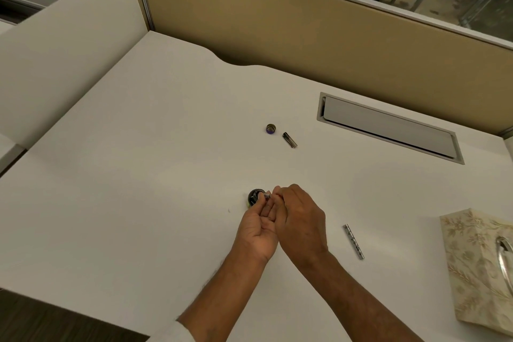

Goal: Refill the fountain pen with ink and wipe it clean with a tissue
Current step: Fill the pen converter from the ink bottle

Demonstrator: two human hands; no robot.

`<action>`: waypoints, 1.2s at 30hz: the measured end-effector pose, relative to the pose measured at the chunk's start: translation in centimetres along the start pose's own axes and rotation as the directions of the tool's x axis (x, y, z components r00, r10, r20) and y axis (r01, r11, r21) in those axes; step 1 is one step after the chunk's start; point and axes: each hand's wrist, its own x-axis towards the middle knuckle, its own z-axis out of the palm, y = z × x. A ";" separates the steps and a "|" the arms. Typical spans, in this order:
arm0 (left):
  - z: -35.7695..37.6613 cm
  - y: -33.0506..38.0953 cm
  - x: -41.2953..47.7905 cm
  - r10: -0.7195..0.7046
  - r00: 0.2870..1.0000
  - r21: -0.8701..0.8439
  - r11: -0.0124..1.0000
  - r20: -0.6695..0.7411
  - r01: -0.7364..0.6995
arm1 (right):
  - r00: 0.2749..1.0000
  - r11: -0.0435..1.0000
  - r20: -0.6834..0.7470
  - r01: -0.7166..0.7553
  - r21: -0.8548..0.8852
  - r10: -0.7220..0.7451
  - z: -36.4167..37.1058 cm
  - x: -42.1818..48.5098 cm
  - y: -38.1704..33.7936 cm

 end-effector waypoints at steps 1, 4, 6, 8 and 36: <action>0.0 0.0 0.0 0.002 1.000 0.000 1.000 -0.001 -0.002 | 1.000 1.000 -0.002 -0.001 0.003 0.001 0.0 0.0 0.0; 0.1 0.0 -0.1 -0.004 1.000 0.014 1.000 0.001 0.004 | 1.000 1.000 -0.004 -0.011 0.009 0.011 0.0 0.1 0.1; 0.1 0.0 -0.2 -0.012 1.000 0.019 1.000 0.005 0.012 | 1.000 1.000 -0.003 -0.015 0.004 0.015 0.0 0.1 0.1; 0.2 0.0 -0.2 -0.016 1.000 0.014 1.000 0.007 0.016 | 1.000 1.000 0.001 -0.015 0.004 0.015 0.0 0.2 0.0; 0.4 -0.1 0.2 -0.039 0.999 0.013 0.999 0.003 0.038 | 0.998 0.997 0.008 -0.067 0.029 0.067 0.2 0.5 -0.2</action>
